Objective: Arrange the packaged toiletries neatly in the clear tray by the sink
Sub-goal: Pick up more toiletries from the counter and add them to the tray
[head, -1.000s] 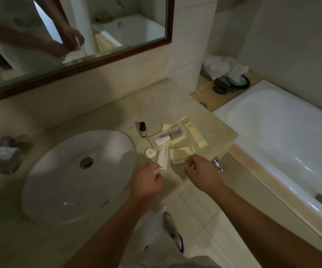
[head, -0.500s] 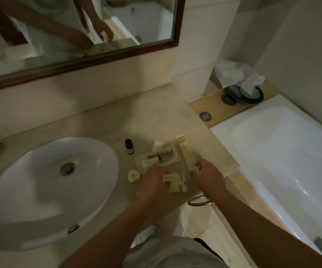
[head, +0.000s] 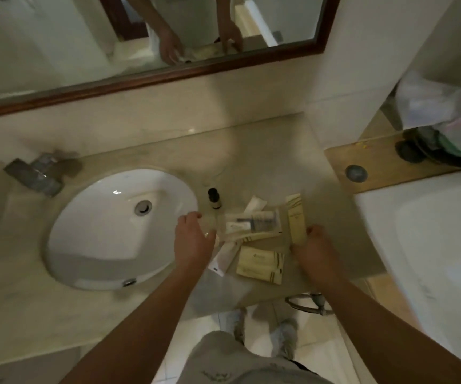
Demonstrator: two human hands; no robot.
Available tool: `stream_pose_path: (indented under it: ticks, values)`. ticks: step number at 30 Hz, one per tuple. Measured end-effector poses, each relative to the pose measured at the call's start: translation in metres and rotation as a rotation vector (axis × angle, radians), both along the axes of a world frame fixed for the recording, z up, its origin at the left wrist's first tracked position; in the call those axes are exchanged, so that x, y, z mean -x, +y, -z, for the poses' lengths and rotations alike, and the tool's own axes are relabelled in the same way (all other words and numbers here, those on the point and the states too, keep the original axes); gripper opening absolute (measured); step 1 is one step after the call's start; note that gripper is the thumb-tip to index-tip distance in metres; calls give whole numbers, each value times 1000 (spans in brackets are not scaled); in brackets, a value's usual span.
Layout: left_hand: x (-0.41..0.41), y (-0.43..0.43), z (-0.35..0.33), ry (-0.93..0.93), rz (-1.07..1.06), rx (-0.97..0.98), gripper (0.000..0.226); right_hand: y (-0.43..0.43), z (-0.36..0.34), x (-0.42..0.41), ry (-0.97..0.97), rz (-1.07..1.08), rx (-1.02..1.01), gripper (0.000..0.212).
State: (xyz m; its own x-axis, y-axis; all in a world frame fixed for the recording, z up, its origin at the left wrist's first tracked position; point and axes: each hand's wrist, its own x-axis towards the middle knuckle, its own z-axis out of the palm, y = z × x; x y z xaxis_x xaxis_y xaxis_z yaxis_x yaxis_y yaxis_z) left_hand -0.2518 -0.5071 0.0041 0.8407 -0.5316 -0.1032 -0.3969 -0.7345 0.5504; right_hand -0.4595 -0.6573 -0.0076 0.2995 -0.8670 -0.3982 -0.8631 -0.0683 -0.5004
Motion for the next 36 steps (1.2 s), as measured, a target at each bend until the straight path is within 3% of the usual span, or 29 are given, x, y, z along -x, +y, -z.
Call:
stream_pose_path:
  ticks: [2,7,12,16,21,25,30,36]
  values:
    - [-15,-14,1,6,-17,43,55,-3,0,3,-10,-29,-47,22]
    - [-43,-59,-2,69,28,64,61,-4,-10,6,-59,-12,-47,27]
    - [-44,-74,4,109,68,41,25,2,-31,5,-185,-113,-54,12]
    - [-37,-54,-11,107,-24,158,21,15,-48,-12,-349,-231,-67,16]
    - [-28,25,-45,155,-42,158,23,55,-63,-54,-469,-412,-182,28]
    - [-28,111,-62,218,-90,140,24,111,-74,-87,-499,-551,-233,13]
    - [-49,214,-85,224,-259,223,28,188,-84,-139,-458,-757,-249,12]
    - [-100,360,-102,154,-327,151,28,304,-101,-228,-473,-884,-278,9]
